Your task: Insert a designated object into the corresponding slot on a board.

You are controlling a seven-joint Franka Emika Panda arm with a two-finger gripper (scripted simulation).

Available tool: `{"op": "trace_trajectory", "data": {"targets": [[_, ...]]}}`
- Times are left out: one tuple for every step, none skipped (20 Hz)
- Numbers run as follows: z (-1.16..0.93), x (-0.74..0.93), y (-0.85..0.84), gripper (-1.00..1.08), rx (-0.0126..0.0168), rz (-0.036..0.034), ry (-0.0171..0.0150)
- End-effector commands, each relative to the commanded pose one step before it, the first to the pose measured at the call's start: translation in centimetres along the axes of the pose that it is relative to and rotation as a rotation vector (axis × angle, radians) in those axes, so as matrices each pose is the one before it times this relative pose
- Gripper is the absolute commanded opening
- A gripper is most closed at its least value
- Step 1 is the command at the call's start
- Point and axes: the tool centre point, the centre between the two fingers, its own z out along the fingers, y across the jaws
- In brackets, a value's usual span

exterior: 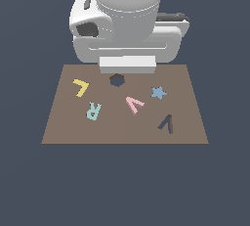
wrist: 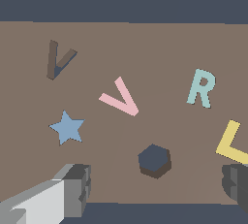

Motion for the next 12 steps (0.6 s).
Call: {"op": "trace_trajectory", "data": {"targets": [[0.000,0.000,0.001,1.00,0.00000,0.00000,0.00000],[0.009,0.004,0.002,1.00,-0.00003,-0.00069,0.00005],[0.029,0.013,-0.001,1.00,-0.00005,-0.00218,0.00013],[0.048,0.021,-0.003,1.00,-0.00008,-0.00365,0.00022],[0.068,0.030,-0.001,1.00,-0.00012,-0.00506,0.00031],[0.087,0.038,-0.003,1.00,-0.00015,-0.00654,0.00040],[0.106,0.047,-0.004,1.00,-0.00018,-0.00801,0.00048],[0.126,0.055,-0.002,1.00,-0.00022,-0.00942,0.00057],[0.146,0.064,-0.005,1.00,-0.00025,-0.01094,0.00066],[0.165,0.073,-0.005,1.00,-0.00028,-0.01242,0.00075],[0.185,0.082,-0.005,1.00,-0.00032,-0.01390,0.00085],[0.205,0.090,-0.007,1.00,-0.00035,-0.01542,0.00094]]}}
